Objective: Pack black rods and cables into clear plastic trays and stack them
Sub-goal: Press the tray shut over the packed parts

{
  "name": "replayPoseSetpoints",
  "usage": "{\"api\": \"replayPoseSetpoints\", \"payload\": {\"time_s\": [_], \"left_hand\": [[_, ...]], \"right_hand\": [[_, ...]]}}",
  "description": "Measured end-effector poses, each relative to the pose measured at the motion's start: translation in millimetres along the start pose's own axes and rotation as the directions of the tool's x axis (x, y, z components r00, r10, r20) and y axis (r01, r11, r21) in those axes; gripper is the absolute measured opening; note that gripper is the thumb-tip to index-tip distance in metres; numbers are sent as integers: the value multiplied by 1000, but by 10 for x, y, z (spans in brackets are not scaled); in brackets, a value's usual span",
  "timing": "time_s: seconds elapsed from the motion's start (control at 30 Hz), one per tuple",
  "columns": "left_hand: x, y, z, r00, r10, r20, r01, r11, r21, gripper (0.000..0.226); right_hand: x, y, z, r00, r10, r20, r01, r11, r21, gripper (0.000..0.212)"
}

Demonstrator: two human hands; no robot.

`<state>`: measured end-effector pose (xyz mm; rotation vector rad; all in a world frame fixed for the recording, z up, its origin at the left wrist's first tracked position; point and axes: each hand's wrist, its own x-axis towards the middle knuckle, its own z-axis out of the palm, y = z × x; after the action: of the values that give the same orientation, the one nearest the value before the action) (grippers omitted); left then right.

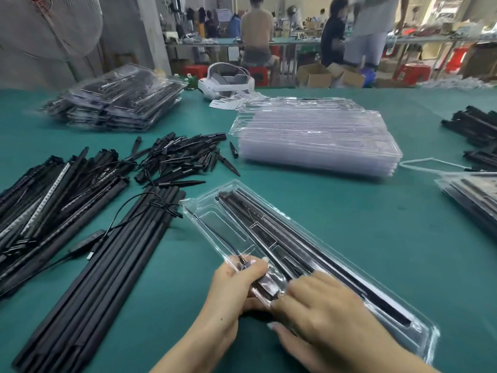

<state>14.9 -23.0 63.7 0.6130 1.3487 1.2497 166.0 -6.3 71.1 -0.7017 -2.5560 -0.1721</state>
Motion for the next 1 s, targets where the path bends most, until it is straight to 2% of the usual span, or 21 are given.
{"api": "replayPoseSetpoints", "payload": {"time_s": [0.03,0.07,0.1,0.17,0.23,0.3,0.4,0.47,0.53,0.6,1.0], "left_hand": [[6,2,2,1000,7,-7,-7,1000,3,6],[12,4,9,1000,13,-13,-13,1000,3,5],[12,5,14,1000,16,-17,-16,1000,2,5],[1,7,21,1000,14,-14,-14,1000,5,7],[-8,11,20,1000,15,-5,-15,1000,10,11],[-20,14,17,1000,16,-6,-16,1000,5,7],[-22,9,20,1000,21,-18,-21,1000,10,4],[-16,-1,18,999,28,-31,-27,1000,12,5],[-4,-14,13,999,29,-40,-28,999,20,6],[-2,-22,7,998,31,-46,-29,999,40,6],[67,-72,13,995,11,-94,-3,997,79,7]], "right_hand": [[38,89,-50,993,110,53,-118,975,187,24],[94,181,-100,964,246,101,-266,902,339,29],[150,279,-110,925,362,114,-377,842,385,33],[261,467,-26,855,507,109,-518,822,237,56],[395,559,69,756,573,317,-647,729,223,81],[499,621,158,676,546,494,-723,622,301,90],[576,709,191,617,482,621,-762,564,319,101],[596,713,198,585,456,671,-758,601,253,113],[609,687,217,571,490,659,-736,661,145,118],[625,651,233,563,507,653,-728,678,101,118],[644,623,278,524,515,678,-757,647,93,118]]}}
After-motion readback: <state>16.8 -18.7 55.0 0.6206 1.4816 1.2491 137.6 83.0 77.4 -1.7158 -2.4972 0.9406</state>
